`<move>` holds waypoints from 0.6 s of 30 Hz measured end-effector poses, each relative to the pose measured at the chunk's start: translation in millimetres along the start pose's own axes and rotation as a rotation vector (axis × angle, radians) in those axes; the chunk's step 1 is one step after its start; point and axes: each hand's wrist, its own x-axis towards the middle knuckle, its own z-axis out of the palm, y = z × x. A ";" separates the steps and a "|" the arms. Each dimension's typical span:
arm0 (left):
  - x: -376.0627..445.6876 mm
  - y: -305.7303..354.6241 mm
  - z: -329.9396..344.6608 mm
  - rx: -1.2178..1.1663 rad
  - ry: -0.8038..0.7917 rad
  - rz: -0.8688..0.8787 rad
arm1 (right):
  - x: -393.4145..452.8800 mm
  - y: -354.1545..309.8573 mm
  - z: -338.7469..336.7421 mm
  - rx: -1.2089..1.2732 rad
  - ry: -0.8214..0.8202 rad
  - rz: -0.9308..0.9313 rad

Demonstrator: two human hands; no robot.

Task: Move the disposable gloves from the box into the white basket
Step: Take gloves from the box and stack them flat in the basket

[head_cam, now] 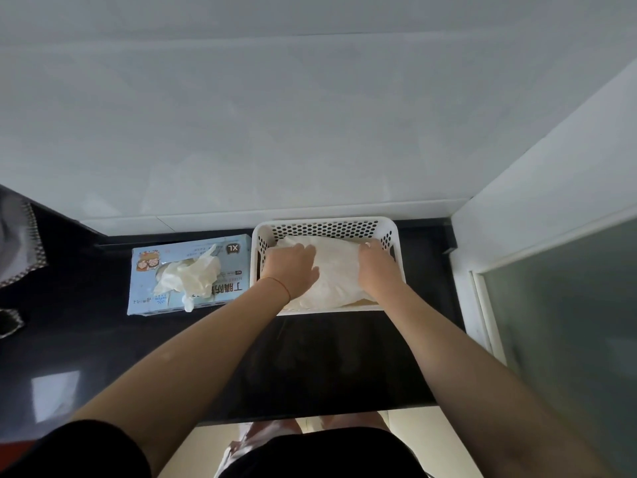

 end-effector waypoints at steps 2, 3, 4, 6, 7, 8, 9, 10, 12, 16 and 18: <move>6.2 5.0 8.6 -0.034 -0.085 -0.009 | -1.8 0.3 -2.4 -0.018 0.002 -0.012; 8.1 5.4 12.8 -0.046 -0.159 -0.039 | -2.7 0.6 -3.3 -0.031 -0.001 -0.022; 9.4 4.3 15.4 -0.066 -0.221 -0.075 | -3.8 0.7 -4.0 -0.045 -0.006 -0.028; 11.0 0.0 21.7 -0.127 -0.292 -0.120 | -5.4 0.7 -3.9 -0.080 -0.002 -0.027; 11.2 -0.8 22.8 -0.148 -0.290 -0.124 | -5.7 -0.2 -3.9 -0.107 0.019 -0.031; 10.7 -1.0 21.6 -0.144 -0.257 -0.119 | -6.5 -2.5 -4.9 -0.130 0.055 -0.044; 10.7 -0.5 19.6 -0.124 -0.195 -0.112 | -6.1 -5.6 -6.1 -0.151 0.093 -0.068; 10.9 0.3 17.5 -0.112 -0.122 -0.099 | -4.3 -9.9 -6.9 -0.156 0.116 -0.104; 11.4 4.9 13.6 -0.127 -0.010 -0.039 | -0.7 -17.9 -6.9 -0.099 0.085 -0.179; 18.1 3.7 23.2 -0.265 -0.140 0.008 | 11.0 -22.3 3.2 -0.007 -0.120 -0.251; 20.2 -3.1 27.9 -0.286 -0.213 -0.043 | 15.7 -12.4 9.8 -0.018 -0.193 -0.200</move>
